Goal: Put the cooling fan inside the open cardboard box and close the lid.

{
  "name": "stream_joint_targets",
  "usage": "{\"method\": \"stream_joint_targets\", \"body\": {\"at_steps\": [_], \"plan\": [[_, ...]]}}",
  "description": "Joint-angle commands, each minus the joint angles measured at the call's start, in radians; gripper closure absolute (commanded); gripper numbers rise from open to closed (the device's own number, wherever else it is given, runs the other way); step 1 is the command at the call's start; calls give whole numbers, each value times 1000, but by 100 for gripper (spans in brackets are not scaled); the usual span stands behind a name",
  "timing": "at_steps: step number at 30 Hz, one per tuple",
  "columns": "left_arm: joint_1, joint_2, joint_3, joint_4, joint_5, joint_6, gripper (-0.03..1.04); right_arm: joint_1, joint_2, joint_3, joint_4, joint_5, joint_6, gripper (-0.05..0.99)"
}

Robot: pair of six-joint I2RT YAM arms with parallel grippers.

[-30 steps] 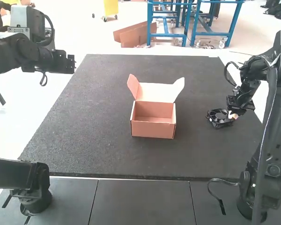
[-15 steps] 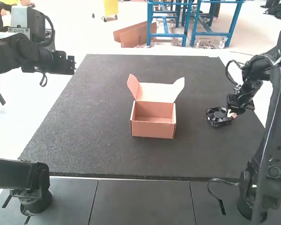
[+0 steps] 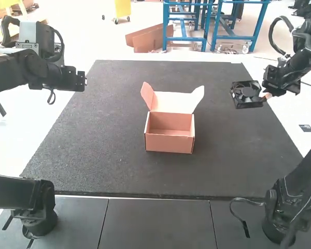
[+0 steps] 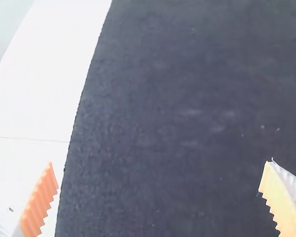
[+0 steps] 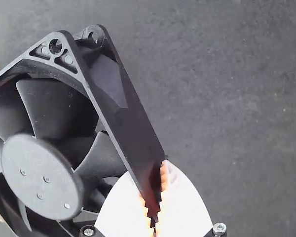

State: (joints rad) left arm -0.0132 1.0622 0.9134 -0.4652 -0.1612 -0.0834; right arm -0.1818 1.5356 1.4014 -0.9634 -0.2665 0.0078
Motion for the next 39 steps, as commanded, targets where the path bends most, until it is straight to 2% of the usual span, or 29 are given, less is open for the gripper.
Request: {"method": "stream_joint_targets", "body": {"at_steps": [1,10,17,22,29,36,39], "plan": [[2,4,-11,20,11,5,4,42,-94,24,2,-48,129,95],[4,4,-25,30,28,7,4,263,-169,48,-123,-79,354,95],[4,1,-22,16,38,7,4,507,-175,77,-118,-86,534,95],[2,-4,-18,7,45,7,4,659,-160,51,-63,-89,641,95],[-41,-19,-13,3,45,5,4,780,-91,25,32,-59,741,95],[-65,-25,-4,2,45,4,4,792,-6,13,84,-50,802,95],[-67,-25,4,2,45,4,4,792,26,-5,114,-13,805,95]]}}
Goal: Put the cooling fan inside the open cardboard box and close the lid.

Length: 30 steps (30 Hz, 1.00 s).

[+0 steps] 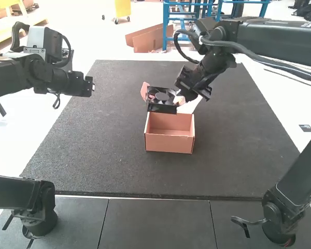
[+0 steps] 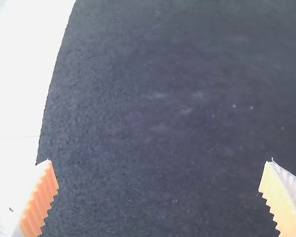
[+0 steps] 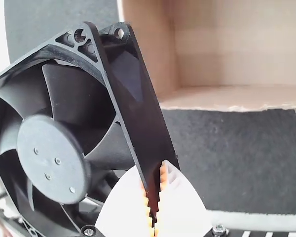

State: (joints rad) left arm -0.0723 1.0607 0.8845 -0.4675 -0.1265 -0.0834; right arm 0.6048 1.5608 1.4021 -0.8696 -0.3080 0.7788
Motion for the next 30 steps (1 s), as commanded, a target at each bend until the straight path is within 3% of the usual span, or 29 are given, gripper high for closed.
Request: {"method": "stream_joint_targets", "body": {"at_steps": [1,15,30], "plan": [[-6,-24,34,3,10,2,4,6,13,-14,29,38,34,95],[-6,-24,48,-3,10,-3,4,-46,116,-74,110,125,8,95],[-7,-24,60,-16,10,-16,4,-71,197,-150,235,133,8,95]]}}
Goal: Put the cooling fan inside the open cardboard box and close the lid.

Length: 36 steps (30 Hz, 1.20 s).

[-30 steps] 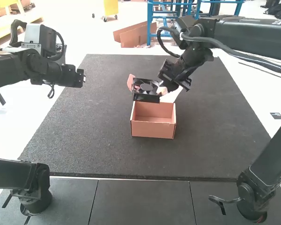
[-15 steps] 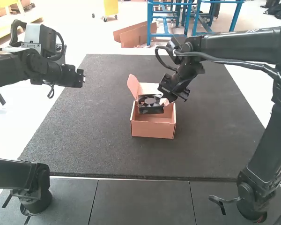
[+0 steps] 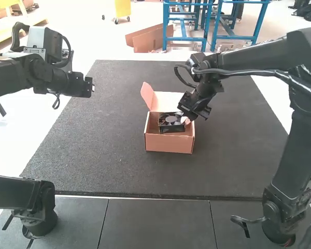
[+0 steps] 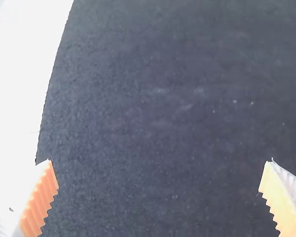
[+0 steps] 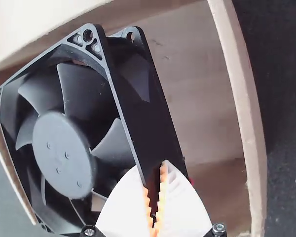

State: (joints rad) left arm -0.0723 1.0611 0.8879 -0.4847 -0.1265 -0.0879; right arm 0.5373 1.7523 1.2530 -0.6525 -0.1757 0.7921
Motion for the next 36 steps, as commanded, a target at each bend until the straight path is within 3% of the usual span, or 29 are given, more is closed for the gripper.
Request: {"method": "stream_joint_targets", "body": {"at_steps": [1,6,9,11,16,19,22,24,26,28,32,36], "plan": [[-7,-24,59,1,10,-12,4,-2,10,-4,25,1,-5,95],[-7,-24,60,-2,10,-12,4,-2,27,-4,62,-31,-4,94],[-9,-24,62,0,10,-12,4,-10,27,10,80,-57,-53,85],[-9,-24,62,0,10,-12,4,-10,27,19,80,-105,-93,74],[-9,-23,66,-2,10,-12,4,-10,27,65,21,-107,-172,44],[-11,-18,77,-3,10,-12,4,-11,21,115,-24,-119,-225,33],[-9,-7,80,-3,10,-10,4,-13,3,198,-50,-197,-263,25],[-9,5,80,-2,10,-10,4,-13,-25,256,-70,-214,-294,20],[-11,27,80,3,13,-10,4,-17,-53,289,-76,-225,-399,14],[-20,53,82,9,18,-12,4,-30,-85,292,-84,-205,-496,10],[-53,97,91,32,16,-16,4,-66,-139,253,-154,-48,-689,4],[-92,146,112,51,16,-29,4,-123,-215,152,-108,16,-726,3]]}}
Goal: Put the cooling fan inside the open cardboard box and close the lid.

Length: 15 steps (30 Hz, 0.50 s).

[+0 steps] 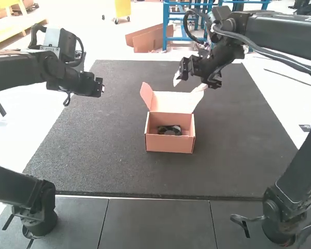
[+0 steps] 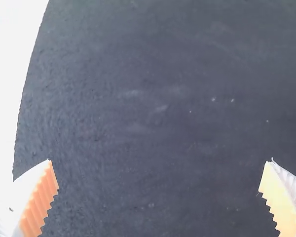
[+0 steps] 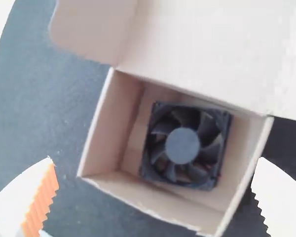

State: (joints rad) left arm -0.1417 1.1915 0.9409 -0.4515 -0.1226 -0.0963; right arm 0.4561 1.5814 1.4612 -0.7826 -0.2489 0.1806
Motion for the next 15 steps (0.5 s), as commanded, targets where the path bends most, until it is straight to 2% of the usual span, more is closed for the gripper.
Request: {"method": "stream_joint_targets", "body": {"at_steps": [1,6,10,15], "plan": [[-32,30,65,19,12,-26,4,-54,-66,-90,59,114,-122,3],[-62,108,93,27,12,-86,4,-89,-144,-229,256,149,-112,3],[-65,161,116,39,11,-109,4,-97,-158,-275,315,151,-113,3],[-65,247,154,66,11,-111,4,-128,-139,-286,390,145,-99,3]]}}
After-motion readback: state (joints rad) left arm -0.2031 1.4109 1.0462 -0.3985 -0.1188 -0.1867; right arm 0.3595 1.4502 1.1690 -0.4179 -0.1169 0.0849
